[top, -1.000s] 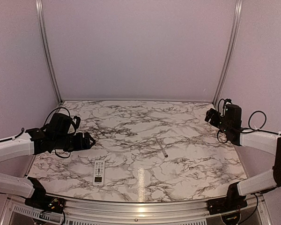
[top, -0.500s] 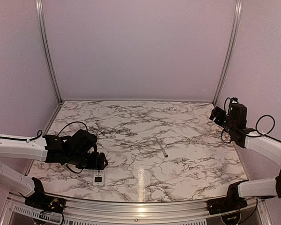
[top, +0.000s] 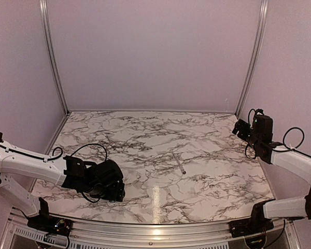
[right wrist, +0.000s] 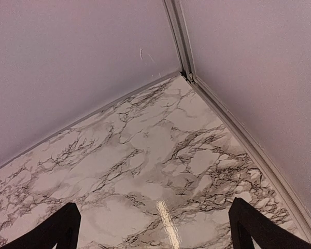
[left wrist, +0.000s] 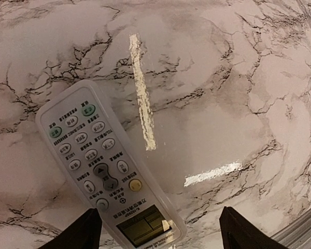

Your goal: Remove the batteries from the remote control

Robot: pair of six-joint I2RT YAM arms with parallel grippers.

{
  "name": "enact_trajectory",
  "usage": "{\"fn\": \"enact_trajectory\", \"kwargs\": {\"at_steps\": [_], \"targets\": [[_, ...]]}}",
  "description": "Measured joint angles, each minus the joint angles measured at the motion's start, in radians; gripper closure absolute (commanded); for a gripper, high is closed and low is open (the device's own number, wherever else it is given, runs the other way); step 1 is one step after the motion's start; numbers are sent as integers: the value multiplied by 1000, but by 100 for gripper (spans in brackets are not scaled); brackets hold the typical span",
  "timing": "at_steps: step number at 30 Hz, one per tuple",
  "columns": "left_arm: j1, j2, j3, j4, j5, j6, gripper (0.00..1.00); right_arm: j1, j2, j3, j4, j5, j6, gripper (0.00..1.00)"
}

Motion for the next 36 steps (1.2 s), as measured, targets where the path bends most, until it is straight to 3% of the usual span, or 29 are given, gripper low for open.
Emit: {"fn": "enact_trajectory", "kwargs": {"at_steps": [11,29,36], "targets": [[-35,6,3,-72,-51,-86,21,0,-3,-8,-4,-5,-3,2],[-42,124,5,-22,-78,-110,33,0,-14,-16,-3,-28,-3,2],[-42,171,36,12,-108,-86,48,0,-12,-16,-3,-39,-3,2]]}}
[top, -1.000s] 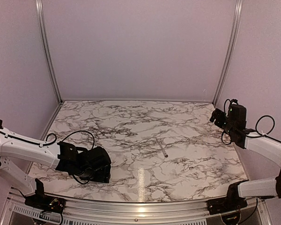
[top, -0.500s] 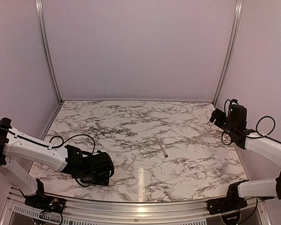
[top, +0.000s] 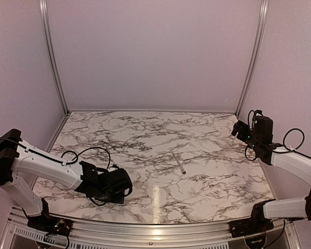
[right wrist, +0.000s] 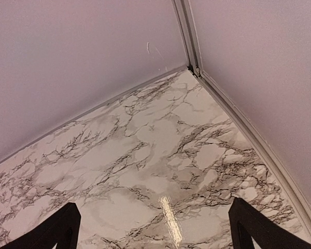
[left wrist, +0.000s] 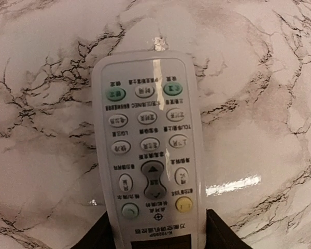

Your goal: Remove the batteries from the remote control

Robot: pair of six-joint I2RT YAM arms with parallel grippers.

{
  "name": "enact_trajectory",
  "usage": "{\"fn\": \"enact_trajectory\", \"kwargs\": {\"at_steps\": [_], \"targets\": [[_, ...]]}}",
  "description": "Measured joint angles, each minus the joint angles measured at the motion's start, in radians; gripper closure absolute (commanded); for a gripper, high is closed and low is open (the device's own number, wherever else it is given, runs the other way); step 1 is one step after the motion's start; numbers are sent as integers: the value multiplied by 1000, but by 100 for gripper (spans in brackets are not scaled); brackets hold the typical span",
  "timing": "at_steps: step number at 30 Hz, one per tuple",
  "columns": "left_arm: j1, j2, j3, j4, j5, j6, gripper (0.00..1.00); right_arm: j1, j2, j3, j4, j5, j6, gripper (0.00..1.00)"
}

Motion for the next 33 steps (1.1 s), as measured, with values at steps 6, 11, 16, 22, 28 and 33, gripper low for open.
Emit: {"fn": "enact_trajectory", "kwargs": {"at_steps": [6,11,16,22,28,33], "targets": [[0,28,23,15,-14,19,55,0,9,0,1,-10,-3,2],[0,37,32,21,-23,45,61,0,19,0,2,-13,-4,1],[0,44,43,25,-24,92,61,0,34,0,4,-24,-8,2],[0,44,64,33,-35,177,63,11,46,0,9,-47,-17,2],[0,44,146,82,-56,292,67,40,47,8,11,-103,-16,2],[0,44,182,225,-91,420,67,101,47,17,32,-207,-10,2]]}}
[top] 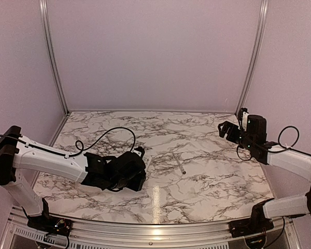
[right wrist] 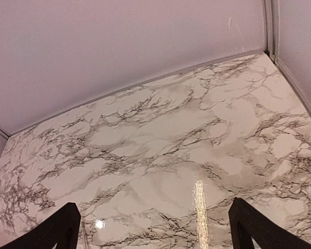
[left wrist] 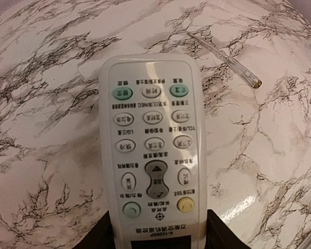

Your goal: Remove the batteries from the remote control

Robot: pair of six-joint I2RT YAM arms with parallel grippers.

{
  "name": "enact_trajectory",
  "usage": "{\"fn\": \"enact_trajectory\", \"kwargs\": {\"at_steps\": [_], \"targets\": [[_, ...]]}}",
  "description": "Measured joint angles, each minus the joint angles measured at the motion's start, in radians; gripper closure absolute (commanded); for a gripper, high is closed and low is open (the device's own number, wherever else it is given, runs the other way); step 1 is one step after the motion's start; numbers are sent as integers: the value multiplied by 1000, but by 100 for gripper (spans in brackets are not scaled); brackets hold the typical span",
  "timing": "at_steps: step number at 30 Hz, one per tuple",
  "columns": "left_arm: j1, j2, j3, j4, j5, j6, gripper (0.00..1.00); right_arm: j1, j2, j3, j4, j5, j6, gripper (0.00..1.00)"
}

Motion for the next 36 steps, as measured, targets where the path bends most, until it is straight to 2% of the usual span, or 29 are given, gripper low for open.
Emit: {"fn": "enact_trajectory", "kwargs": {"at_steps": [5,8,14,25,30,36], "targets": [[13,0,-5,137,-3,148,66,35,21,13,17,-96,-1,2],[47,0,-4,191,53,211,65,45,32,13,18,-160,-2,2],[196,2,-13,355,298,293,65,76,33,12,41,-268,-23,2],[346,46,-10,522,693,374,66,99,93,-84,345,-560,-27,1],[365,84,12,561,867,389,66,185,142,-92,463,-683,-36,2],[364,99,50,576,1038,395,65,312,209,-30,507,-753,-74,2]]}}
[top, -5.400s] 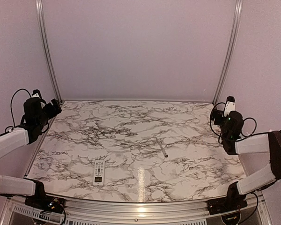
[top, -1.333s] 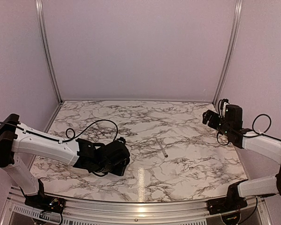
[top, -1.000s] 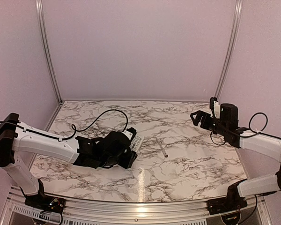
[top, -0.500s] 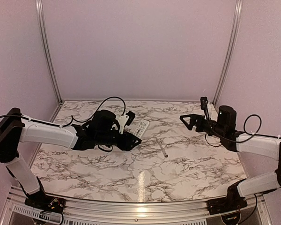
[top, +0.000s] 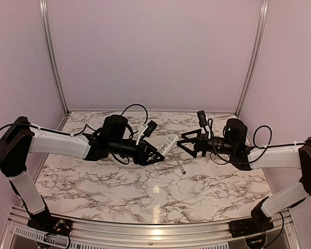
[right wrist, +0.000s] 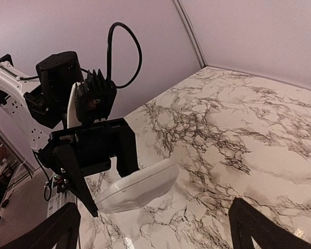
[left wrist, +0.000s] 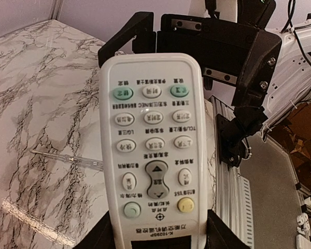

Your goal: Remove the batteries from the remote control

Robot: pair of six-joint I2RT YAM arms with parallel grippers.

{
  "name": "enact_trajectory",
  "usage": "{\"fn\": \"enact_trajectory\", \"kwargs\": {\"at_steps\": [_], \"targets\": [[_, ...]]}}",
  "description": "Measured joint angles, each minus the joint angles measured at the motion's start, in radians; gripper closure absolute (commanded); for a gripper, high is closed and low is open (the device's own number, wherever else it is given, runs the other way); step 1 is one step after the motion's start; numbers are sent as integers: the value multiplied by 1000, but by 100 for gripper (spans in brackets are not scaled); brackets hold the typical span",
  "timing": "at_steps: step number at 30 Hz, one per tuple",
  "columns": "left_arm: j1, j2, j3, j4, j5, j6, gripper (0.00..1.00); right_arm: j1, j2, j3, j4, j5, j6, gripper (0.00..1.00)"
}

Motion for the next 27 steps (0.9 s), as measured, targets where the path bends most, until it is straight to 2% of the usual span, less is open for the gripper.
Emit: {"fn": "enact_trajectory", "kwargs": {"at_steps": [6,17,19,27], "targets": [[0,0,13,14,143,-3,65,30,41,49,21,-35,-2,2],[3,0,14,22,290,-36,65,59,61,72,43,-169,24,13],[3,5,23,24,310,-43,65,77,72,88,36,-186,23,18],[3,29,43,34,333,-66,66,104,99,124,12,-233,21,53]]}}
